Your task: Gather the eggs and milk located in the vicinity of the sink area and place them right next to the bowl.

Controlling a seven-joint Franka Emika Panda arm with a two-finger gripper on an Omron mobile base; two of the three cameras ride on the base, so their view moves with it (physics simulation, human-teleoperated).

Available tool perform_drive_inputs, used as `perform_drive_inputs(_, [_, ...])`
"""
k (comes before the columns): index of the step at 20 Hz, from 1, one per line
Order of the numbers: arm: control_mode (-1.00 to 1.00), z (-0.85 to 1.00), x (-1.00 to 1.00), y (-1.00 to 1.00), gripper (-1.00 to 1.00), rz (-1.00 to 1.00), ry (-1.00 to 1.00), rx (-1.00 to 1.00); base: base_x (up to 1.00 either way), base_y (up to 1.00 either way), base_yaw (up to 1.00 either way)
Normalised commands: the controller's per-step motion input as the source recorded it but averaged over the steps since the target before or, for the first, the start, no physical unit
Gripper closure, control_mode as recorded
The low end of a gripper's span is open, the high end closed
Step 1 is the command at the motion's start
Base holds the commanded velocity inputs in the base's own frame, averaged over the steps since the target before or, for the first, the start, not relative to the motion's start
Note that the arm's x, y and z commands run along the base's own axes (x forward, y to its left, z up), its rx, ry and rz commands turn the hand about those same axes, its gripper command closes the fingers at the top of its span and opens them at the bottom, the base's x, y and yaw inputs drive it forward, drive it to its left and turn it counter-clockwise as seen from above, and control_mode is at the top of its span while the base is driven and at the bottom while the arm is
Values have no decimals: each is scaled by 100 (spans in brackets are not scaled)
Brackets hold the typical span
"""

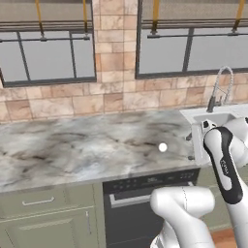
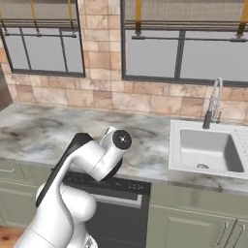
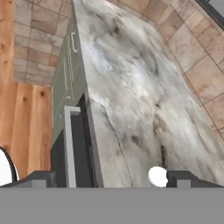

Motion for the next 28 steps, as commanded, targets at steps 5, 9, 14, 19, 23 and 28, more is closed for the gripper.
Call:
perform_drive_inputs(5, [100, 0, 0, 0, -100, 0, 0, 0, 34, 0, 0])
perform_drive_inputs(9, [100, 0, 0, 0, -100, 0, 0, 0, 27, 0, 0])
perform_drive_inputs(14, [100, 0, 0, 0, -100, 0, 0, 0, 12, 0, 0])
perform_drive_inputs(19, [-100, 0, 8, 0, -100, 0, 4, 0, 3, 0, 0])
perform_drive_inputs(23, [-100, -9, 24, 0, -100, 0, 12, 0, 0, 0, 0])
perform_drive_inputs(28, [-100, -6, 27, 0, -100, 1, 13, 0, 0, 0, 0])
